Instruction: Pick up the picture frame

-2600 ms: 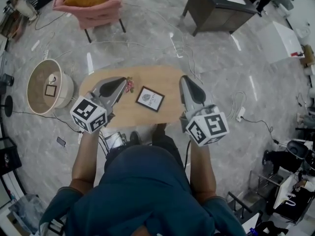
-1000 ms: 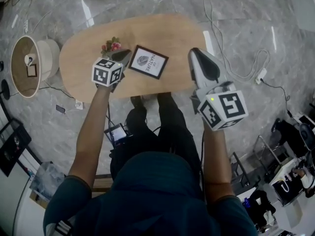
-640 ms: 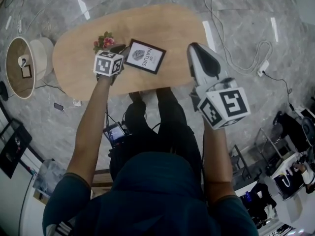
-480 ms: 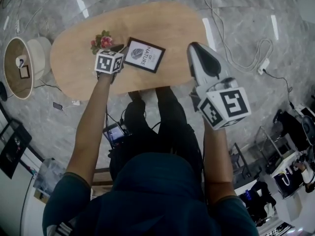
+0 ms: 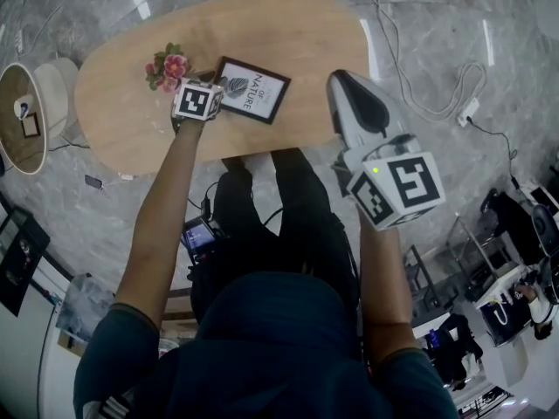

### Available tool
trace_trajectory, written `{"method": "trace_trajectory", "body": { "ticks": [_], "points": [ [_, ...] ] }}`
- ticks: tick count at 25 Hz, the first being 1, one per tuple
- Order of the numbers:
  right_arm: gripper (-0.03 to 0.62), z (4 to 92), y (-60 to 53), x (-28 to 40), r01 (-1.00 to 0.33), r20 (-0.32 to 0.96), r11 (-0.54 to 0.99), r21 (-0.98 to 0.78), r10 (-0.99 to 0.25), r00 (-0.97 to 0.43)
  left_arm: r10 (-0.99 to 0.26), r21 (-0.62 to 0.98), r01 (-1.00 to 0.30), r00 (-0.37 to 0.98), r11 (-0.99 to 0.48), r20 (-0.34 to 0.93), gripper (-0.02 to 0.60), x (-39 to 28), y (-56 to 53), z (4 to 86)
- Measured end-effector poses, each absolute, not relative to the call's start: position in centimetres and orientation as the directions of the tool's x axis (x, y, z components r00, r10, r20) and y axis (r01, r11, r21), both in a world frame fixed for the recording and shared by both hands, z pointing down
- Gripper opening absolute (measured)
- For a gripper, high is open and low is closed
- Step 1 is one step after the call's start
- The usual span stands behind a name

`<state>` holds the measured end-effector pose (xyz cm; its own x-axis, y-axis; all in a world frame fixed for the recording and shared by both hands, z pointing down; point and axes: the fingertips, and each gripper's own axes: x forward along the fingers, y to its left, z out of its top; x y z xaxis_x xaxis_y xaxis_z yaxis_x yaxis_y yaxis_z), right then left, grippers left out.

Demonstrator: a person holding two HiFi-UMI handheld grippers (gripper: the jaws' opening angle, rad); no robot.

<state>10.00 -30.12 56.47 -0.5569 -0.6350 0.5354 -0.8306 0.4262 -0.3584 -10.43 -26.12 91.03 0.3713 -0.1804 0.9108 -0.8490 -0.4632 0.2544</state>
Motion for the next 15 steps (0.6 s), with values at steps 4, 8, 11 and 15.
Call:
{"method": "trace_trajectory", "body": {
  "ticks": [4,8,11,15],
  "points": [
    [0.012,57.4,-30.2,10.3,-0.833,0.548,0.424,-0.356,-0.627,-0.554,-0.216,0.179,-0.866,0.308,-0.468,0.927,0.127,-11.1,-27.2,92.2],
    [0.012,58.2,-30.3,10.5,-0.834,0.558,0.419,-0.360,-0.620,-0.552,-0.222,0.162,-0.871,0.292,-0.463,0.930,0.127,-11.1,-27.7,93.2],
    [0.012,58.7,-30.3,10.4,-0.834,0.563,0.415,-0.364,-0.615,-0.552,-0.194,0.183,-0.878,0.293,-0.443,0.936,0.112,-11.2,-27.2,94.0],
    [0.012,59.1,-30.5,10.6,-0.834,0.565,0.410,-0.369,-0.614,-0.552,-0.166,0.204,-0.892,0.291,-0.404,0.942,0.100,-11.2,-26.4,94.5]
  ]
}}
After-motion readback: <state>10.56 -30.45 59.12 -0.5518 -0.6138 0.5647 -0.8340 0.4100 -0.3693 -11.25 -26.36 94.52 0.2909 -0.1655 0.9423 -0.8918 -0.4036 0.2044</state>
